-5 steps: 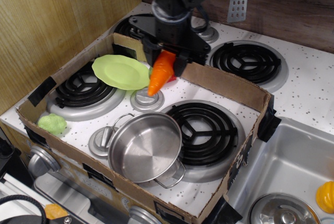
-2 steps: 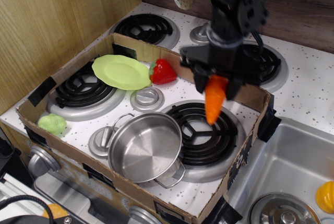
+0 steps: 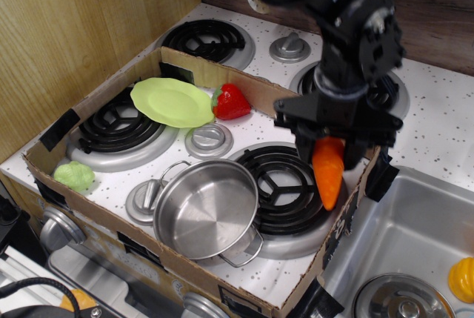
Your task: Take carrot off plate
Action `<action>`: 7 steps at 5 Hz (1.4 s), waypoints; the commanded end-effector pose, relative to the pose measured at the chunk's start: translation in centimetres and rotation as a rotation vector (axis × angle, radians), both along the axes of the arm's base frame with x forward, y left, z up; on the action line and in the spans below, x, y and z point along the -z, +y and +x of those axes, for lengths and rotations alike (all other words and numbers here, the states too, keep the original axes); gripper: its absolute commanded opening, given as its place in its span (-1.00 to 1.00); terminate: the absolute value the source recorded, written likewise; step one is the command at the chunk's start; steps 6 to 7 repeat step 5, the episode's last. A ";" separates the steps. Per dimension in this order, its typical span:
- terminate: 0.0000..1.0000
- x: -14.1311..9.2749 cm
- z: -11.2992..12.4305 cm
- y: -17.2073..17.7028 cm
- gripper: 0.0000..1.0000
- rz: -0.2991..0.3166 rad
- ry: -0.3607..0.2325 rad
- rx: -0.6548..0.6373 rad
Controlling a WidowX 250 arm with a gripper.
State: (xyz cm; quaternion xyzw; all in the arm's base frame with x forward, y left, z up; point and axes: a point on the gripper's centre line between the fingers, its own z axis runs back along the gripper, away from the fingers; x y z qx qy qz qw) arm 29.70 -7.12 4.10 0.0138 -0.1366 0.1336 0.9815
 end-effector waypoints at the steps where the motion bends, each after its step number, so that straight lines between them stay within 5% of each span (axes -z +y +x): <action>1: -1.00 -0.6 0.2 -0.2 1.00 0.044 -0.095 0.034; 4: -1.00 -1.3 0.3 0.4 1.00 0.136 -0.126 0.086; 5: 1.00 -2.4 0.1 0.5 1.00 0.164 -0.122 0.081; 7: 1.00 -2.4 0.1 0.5 1.00 0.164 -0.122 0.081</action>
